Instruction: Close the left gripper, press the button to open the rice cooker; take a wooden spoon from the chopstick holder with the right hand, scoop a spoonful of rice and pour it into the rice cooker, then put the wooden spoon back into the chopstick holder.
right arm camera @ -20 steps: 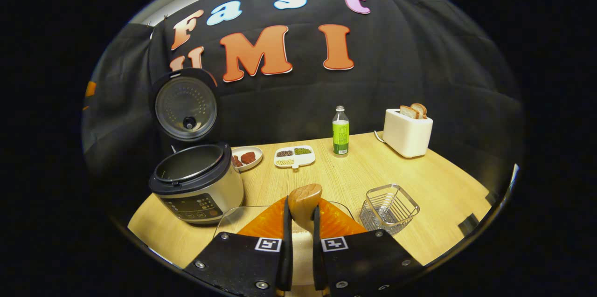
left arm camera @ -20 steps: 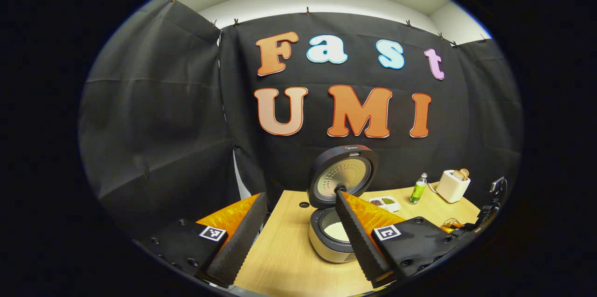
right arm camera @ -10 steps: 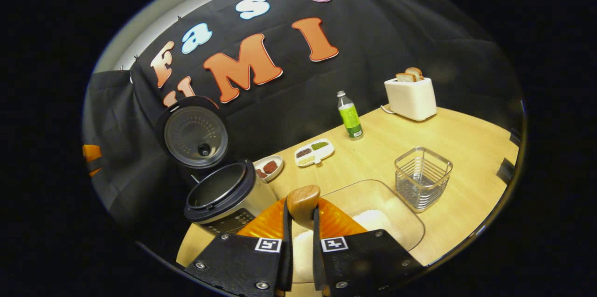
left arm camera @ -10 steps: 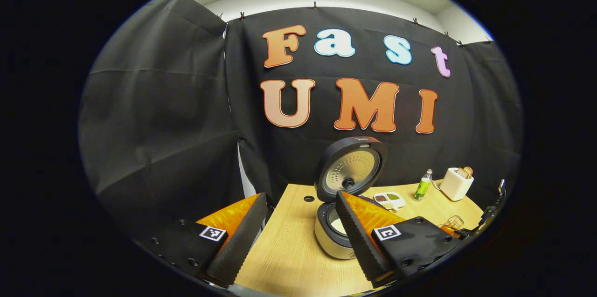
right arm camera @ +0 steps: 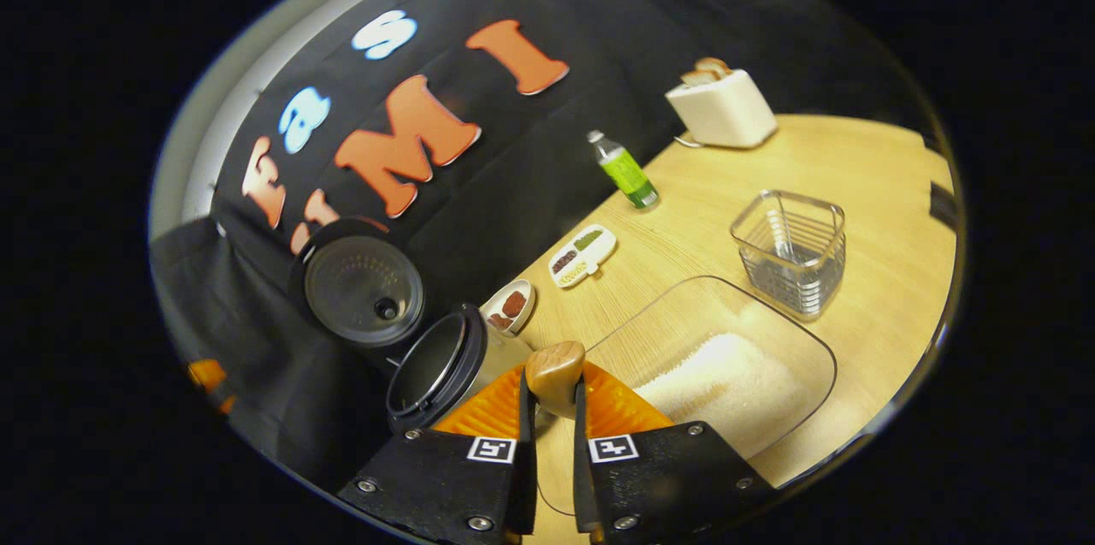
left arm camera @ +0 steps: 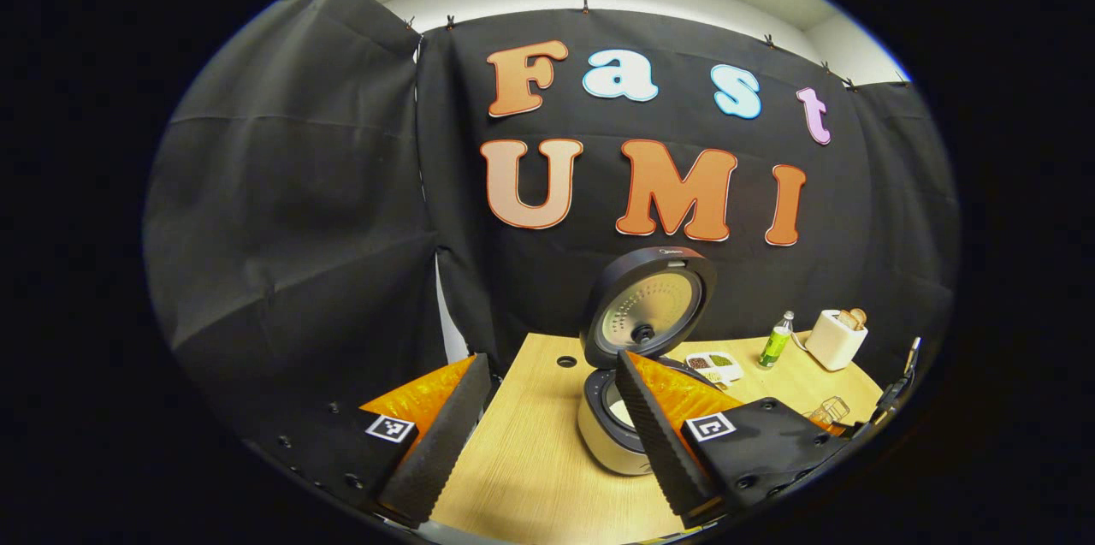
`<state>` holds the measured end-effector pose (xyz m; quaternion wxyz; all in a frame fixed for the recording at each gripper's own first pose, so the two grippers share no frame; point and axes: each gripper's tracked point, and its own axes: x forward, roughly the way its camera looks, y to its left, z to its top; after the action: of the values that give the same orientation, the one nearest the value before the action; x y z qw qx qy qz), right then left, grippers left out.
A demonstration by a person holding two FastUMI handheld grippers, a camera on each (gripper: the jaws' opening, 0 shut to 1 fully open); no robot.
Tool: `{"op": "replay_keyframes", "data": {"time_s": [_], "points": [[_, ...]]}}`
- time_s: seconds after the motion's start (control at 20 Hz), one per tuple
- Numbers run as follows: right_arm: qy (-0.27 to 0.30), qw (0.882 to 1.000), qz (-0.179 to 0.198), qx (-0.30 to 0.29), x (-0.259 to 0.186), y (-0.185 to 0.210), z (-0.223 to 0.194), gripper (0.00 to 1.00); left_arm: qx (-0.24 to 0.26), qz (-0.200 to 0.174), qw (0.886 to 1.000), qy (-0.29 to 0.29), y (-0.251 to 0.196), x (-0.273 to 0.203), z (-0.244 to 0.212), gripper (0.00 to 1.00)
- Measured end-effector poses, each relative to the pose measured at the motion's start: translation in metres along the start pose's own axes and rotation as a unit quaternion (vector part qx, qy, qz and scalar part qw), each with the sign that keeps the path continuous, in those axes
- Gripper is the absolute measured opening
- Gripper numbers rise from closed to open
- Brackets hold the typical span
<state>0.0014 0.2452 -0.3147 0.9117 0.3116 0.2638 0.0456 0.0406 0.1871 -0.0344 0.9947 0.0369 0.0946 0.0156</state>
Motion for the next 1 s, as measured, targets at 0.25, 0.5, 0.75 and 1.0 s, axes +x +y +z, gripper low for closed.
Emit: {"op": "replay_keyframes", "data": {"time_s": [0.25, 0.5, 0.75, 1.0], "points": [[0.019, 0.989, -0.017, 0.146, -0.005, -0.027, 0.010, 0.17, 0.005, -0.016, 1.000, -0.008, -0.011, -0.002, 0.007, 0.97], [0.018, 0.978, -0.001, 0.208, -0.018, -0.038, 0.025, 0.17, -0.006, -0.019, 1.000, -0.005, -0.017, -0.001, 0.005, 0.97], [0.014, 0.971, 0.001, 0.239, -0.024, -0.043, 0.038, 0.17, 0.000, -0.017, 1.000, -0.011, -0.022, -0.004, 0.012, 0.99], [0.003, 0.965, 0.028, 0.260, -0.036, -0.024, 0.066, 0.17, -0.004, -0.015, 1.000, -0.013, -0.025, -0.002, 0.013, 0.97]]}}
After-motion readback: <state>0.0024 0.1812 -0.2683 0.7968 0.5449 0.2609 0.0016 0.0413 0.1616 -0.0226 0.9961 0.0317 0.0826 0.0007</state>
